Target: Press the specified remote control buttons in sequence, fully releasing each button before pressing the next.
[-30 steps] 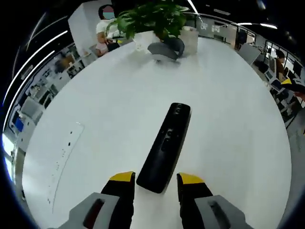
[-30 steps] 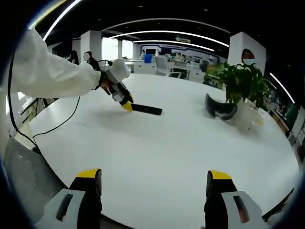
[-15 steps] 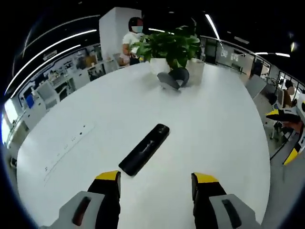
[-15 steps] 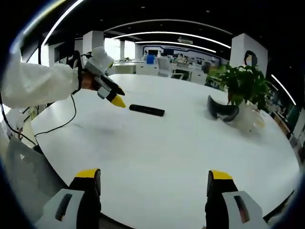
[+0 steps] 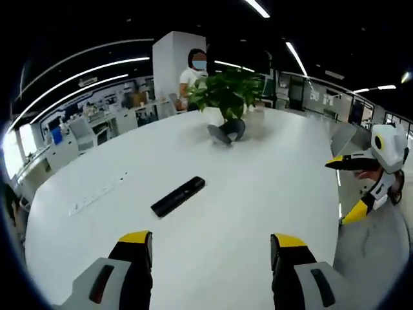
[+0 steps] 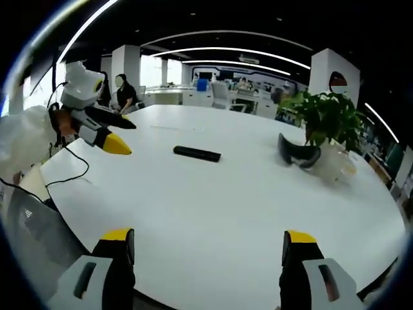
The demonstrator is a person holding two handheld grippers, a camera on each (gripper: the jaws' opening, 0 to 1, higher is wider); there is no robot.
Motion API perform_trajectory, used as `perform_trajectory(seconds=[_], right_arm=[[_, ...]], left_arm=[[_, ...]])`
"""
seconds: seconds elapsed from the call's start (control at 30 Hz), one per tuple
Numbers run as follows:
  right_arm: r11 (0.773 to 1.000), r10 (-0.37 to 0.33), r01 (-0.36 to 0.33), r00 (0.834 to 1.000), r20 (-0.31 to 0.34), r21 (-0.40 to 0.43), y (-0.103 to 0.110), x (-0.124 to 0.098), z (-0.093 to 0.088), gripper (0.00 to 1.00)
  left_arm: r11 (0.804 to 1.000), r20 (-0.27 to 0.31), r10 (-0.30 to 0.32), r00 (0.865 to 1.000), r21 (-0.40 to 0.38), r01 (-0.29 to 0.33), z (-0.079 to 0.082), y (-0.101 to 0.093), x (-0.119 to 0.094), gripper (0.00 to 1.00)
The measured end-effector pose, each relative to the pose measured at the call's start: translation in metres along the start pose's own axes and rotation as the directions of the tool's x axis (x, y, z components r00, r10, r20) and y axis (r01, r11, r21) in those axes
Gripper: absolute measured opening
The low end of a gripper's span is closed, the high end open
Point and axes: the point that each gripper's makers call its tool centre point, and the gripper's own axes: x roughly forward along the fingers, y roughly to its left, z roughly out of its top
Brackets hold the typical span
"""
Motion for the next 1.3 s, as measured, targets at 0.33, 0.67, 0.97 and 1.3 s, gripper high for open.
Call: perform_trajectory(seconds=[0.33,0.67,0.97,1.3], right_arm=[[1.000,0.006,-0.007,1.000,-0.022,-0.030,0.004,0.002,-0.004,0.99],[1.000,0.006,-0.006,0.999,0.036,-0.002,0.004,-0.001,0.006,0.99],[0.999,-0.033,0.033,0.999,-0.013,-0.010,-0.002,0.001,-0.003,0.99],[0.997,-0.065,0.064,0.997,-0.041,-0.030,-0.004,0.001,-0.008,0.99]], left_arm=[[0.990,0.050,0.136,0.989,-0.034,-0.135,-0.030,-0.018,-0.044,0.79],[0.965,0.091,0.254,0.963,-0.086,-0.247,-0.054,-0.017,-0.086,0.88],[0.952,0.095,0.304,0.948,-0.063,-0.300,-0.065,-0.017,-0.090,1.00],[0.955,0.093,0.285,0.954,-0.117,-0.274,-0.074,-0.019,-0.085,1.00]])
